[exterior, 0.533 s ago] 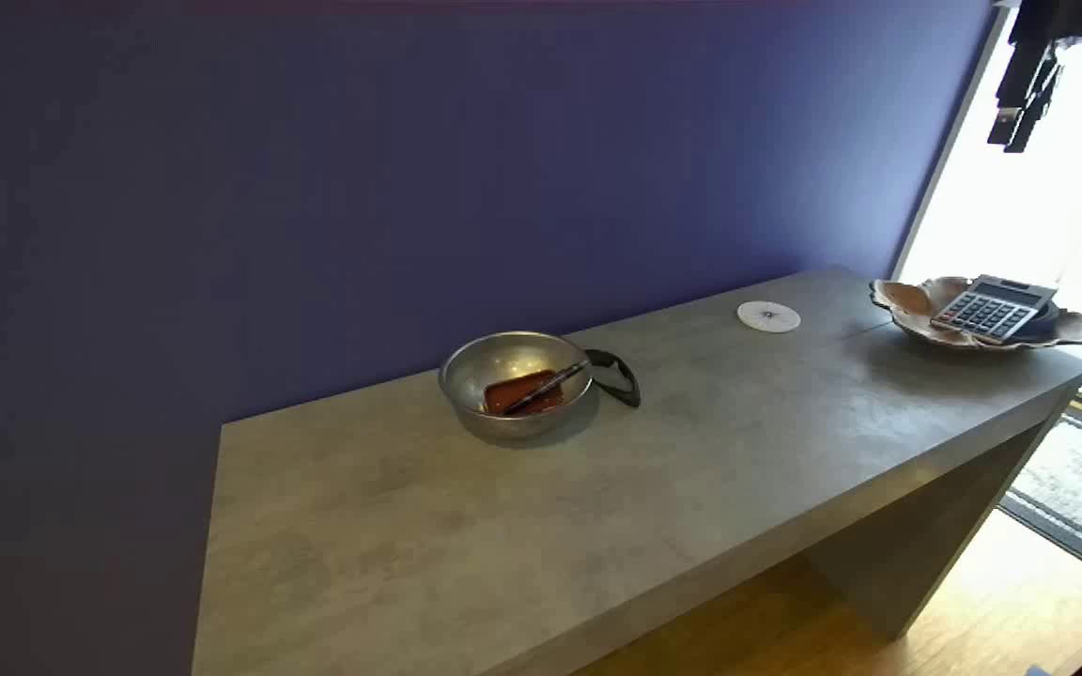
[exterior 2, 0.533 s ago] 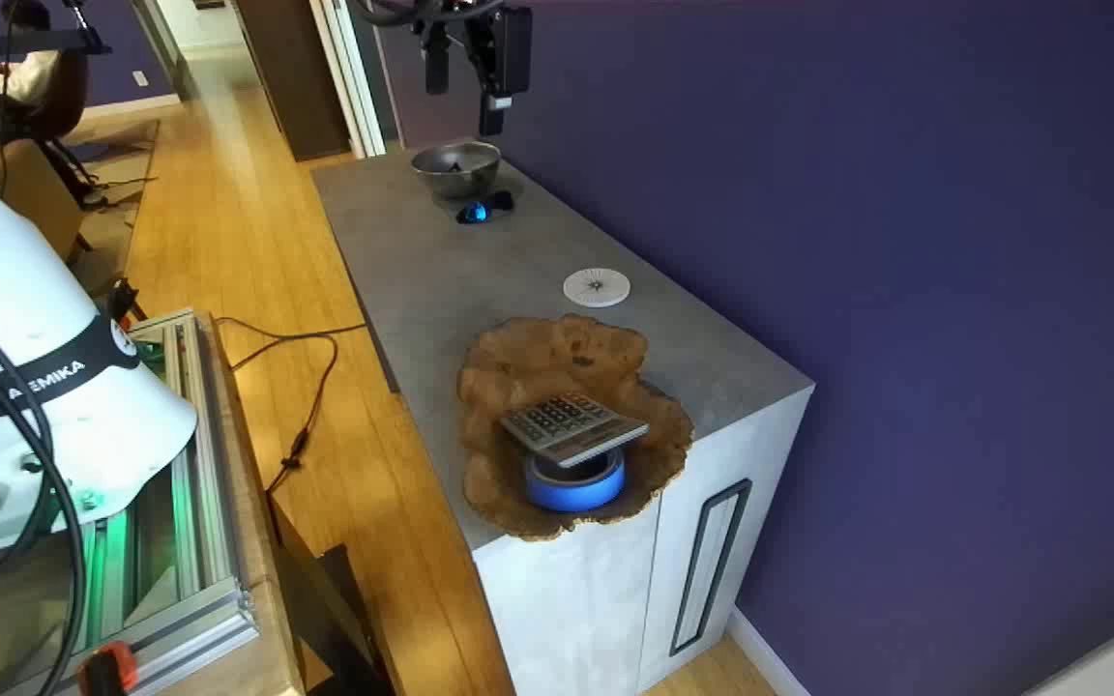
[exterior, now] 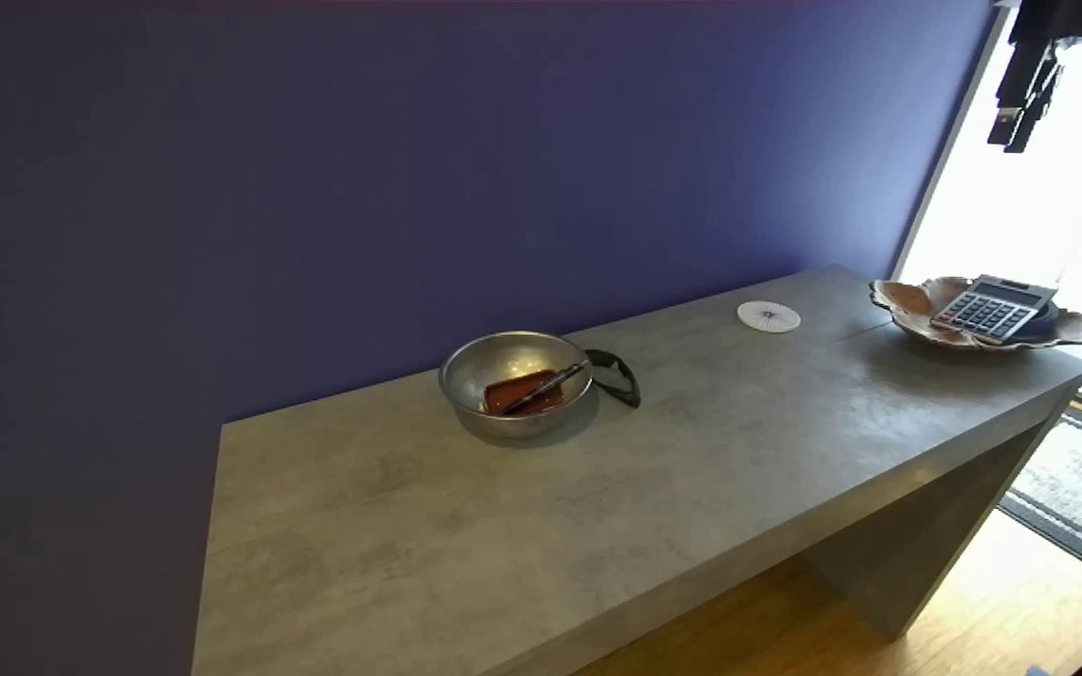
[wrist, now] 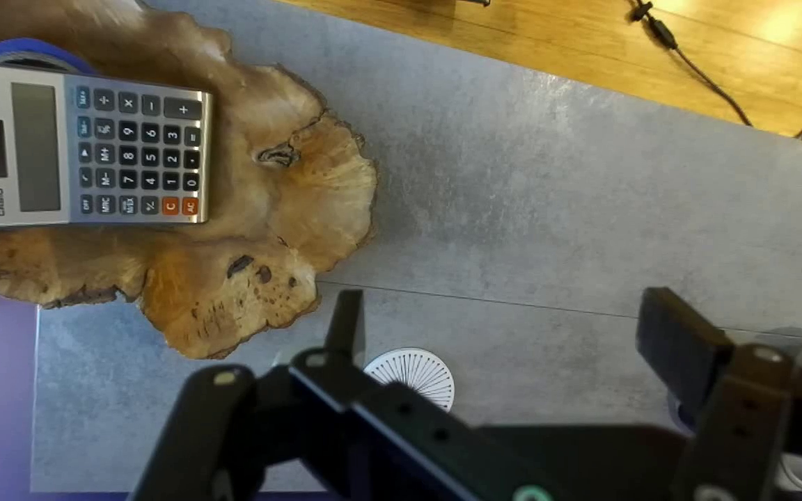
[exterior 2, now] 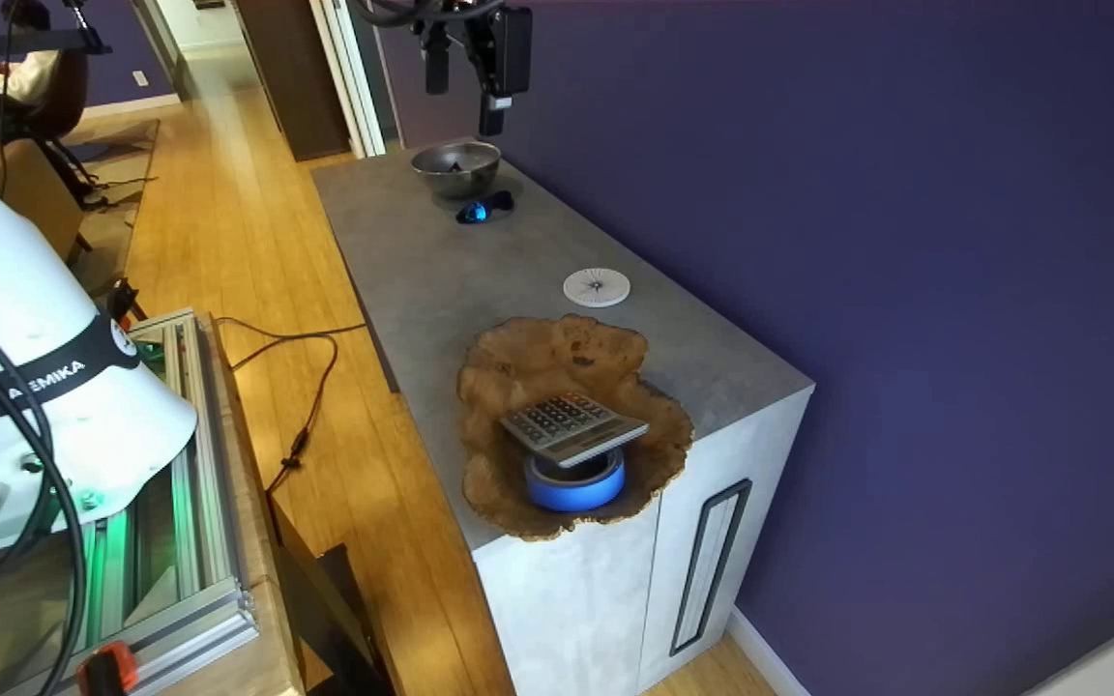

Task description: Pick up the sun glasses and put them in the brown bowl

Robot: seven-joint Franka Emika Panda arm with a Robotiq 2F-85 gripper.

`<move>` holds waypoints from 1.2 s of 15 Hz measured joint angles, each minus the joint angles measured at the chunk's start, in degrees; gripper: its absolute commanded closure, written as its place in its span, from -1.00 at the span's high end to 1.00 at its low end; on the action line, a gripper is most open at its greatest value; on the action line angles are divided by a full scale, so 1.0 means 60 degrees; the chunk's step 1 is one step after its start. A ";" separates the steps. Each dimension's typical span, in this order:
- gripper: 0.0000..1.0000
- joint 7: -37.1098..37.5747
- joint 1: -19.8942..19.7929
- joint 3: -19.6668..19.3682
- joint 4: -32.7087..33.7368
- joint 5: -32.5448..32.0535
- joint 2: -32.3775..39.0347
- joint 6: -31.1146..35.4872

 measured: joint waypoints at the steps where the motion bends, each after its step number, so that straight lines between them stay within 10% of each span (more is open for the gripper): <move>1: 1.00 -0.0085 -0.0006 0.0052 -0.0011 -0.0005 0.0009 -0.0005; 6: 1.00 0.0364 0.0496 0.1466 -0.0502 -0.0010 0.0578 0.0856; 13: 1.00 0.3744 0.2086 0.4244 -0.0796 -0.0242 0.1612 0.5490; 18: 1.00 0.3960 0.2096 0.4359 -0.0797 -0.0316 0.1659 0.5616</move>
